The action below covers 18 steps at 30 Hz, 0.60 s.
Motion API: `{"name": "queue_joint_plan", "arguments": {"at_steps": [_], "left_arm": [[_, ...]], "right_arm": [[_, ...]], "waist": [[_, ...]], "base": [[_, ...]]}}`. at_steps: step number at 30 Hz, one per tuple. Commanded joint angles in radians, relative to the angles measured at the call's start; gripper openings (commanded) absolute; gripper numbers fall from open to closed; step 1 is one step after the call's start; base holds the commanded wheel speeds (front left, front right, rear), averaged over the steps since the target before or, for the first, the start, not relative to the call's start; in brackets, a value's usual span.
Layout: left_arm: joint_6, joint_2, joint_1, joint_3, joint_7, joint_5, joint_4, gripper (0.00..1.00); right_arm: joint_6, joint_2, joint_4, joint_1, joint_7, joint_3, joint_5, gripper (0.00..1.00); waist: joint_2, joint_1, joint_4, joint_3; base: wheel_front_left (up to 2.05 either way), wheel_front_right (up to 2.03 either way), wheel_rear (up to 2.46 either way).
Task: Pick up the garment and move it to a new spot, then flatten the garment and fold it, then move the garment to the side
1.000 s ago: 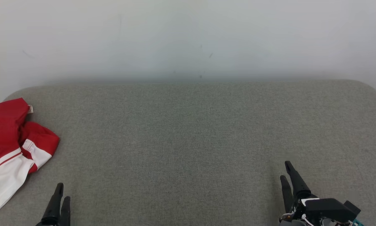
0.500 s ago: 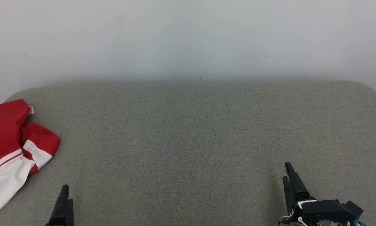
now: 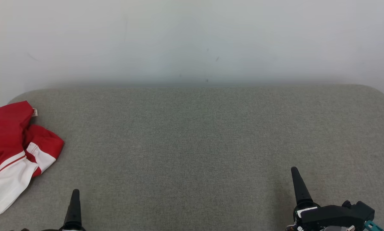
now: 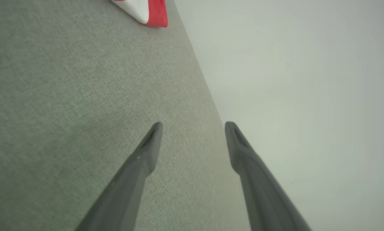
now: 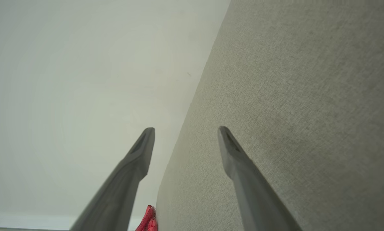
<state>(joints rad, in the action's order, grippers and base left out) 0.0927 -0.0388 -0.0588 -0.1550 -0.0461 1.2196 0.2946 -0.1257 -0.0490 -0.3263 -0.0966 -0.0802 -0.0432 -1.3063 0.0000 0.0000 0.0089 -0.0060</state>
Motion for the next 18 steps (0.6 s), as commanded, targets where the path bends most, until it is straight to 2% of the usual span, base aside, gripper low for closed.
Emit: {"name": "queue_joint_plan", "arguments": {"at_steps": [1,13,18], "left_arm": [[-0.005,-0.009,0.001,0.011,0.013,-0.057,-0.018,1.0],[-0.026,-0.022,0.011,0.067,0.068,-0.323,-0.029,1.0],[-0.039,-0.032,0.01,0.099,0.088,-0.427,-0.021,1.0]], "right_arm": [[-0.004,-0.001,0.006,-0.005,-0.009,0.0,0.058,1.0],[-0.005,-0.001,-0.009,-0.003,-0.03,0.015,0.327,1.0],[-0.005,-0.001,0.001,0.004,-0.039,0.035,0.382,1.0]], "waist": [[0.0,0.0,0.0,-0.001],[0.0,0.0,0.0,-0.007],[0.0,0.0,0.001,-0.01]], "base": [[0.0,0.0,0.0],[0.0,0.0,0.0],[0.0,0.0,0.0]]}}
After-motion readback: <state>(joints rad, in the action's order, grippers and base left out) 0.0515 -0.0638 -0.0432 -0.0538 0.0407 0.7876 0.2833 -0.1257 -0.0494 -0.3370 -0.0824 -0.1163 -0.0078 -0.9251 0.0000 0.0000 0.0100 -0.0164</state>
